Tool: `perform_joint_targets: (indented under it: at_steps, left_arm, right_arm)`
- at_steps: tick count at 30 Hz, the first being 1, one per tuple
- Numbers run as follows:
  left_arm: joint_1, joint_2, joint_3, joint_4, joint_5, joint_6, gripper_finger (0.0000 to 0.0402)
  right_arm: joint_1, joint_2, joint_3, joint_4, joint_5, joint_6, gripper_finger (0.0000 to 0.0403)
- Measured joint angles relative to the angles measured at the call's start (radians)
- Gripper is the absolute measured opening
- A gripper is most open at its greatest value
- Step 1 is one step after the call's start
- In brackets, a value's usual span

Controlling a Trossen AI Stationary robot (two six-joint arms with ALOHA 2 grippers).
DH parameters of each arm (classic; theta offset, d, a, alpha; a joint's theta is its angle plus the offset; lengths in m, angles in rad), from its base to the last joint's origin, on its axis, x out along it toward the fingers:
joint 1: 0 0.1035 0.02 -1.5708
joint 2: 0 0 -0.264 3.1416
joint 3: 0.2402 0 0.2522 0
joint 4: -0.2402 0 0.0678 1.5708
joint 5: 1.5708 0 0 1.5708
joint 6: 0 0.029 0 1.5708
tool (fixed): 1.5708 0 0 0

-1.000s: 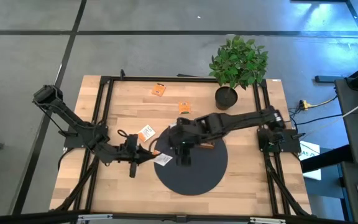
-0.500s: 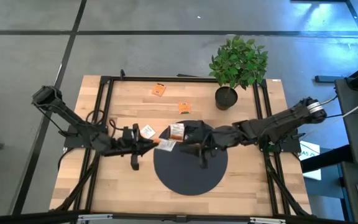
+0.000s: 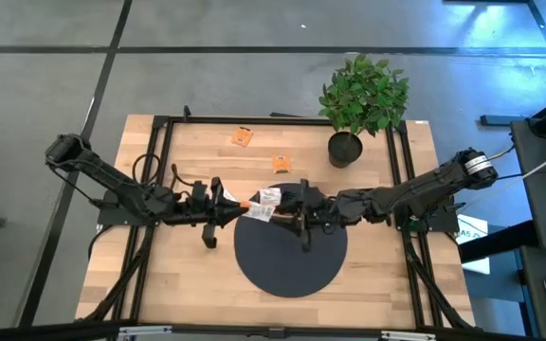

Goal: Pick & Place Tea
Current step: Put the white tea bag into the left section of the wooden organizer

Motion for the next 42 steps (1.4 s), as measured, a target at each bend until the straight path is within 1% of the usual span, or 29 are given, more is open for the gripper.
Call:
perform_joint_targets:
  at_steps: [2, 4, 8, 11, 15, 18, 21, 27, 30, 34, 39, 42]
  left_arm:
    - [0.004, 0.000, 0.000, 0.008, 0.021, 0.001, 0.0013]
    - [0.005, 0.000, 0.000, 0.016, 0.020, 0.004, 0.0013]
    - [0.005, 0.000, 0.000, 0.048, 0.013, 0.030, 0.0013]
    - [0.005, 0.000, 0.000, 0.061, 0.012, 0.045, 0.0013]
    - [0.005, 0.000, 0.000, 0.059, -0.008, 0.046, 0.0013]
    - [0.004, 0.000, 0.000, 0.058, -0.021, 0.046, 0.0013]
    - [0.004, 0.000, 0.000, 0.057, -0.022, 0.046, 0.0015]
    - [0.004, 0.000, 0.000, 0.056, -0.028, 0.046, 0.0018]
    - [0.004, 0.000, 0.000, 0.057, -0.031, 0.044, 0.0019]
    - [0.004, 0.000, 0.000, 0.059, -0.035, 0.045, 0.0019]
    - [0.004, 0.000, 0.000, 0.053, -0.057, 0.045, 0.0019]
    - [0.004, 0.000, 0.000, 0.052, -0.058, 0.073, 0.0020]
  right_arm:
    - [-0.003, 0.000, 0.000, 0.017, 0.017, -0.005, 0.0141]
    - [-0.010, 0.000, 0.000, 0.046, 0.022, -0.005, 0.0141]
    - [-0.024, 0.000, 0.001, 0.048, 0.021, 0.051, 0.0133]
    - [-0.030, 0.000, 0.001, 0.049, 0.009, 0.069, 0.0111]
    - [-0.032, 0.001, 0.001, 0.057, 0.000, 0.047, 0.0075]
    - [-0.032, 0.004, 0.001, 0.101, -0.031, 0.028, 0.0052]
    - [-0.032, 0.025, 0.002, 0.135, -0.035, 0.001, 0.0037]
    - [-0.034, 0.082, 0.002, 0.206, -0.039, 0.021, 0.0033]
    - [-0.034, 0.082, 0.001, 0.212, -0.038, 0.022, 0.0029]
    - [-0.035, 0.082, 0.001, 0.226, -0.038, 0.019, 0.0007]
    - [-0.037, 0.082, 0.001, 0.224, -0.022, 0.022, 0.0007]
    - [-0.037, 0.082, 0.001, 0.225, -0.021, 0.022, 0.0005]
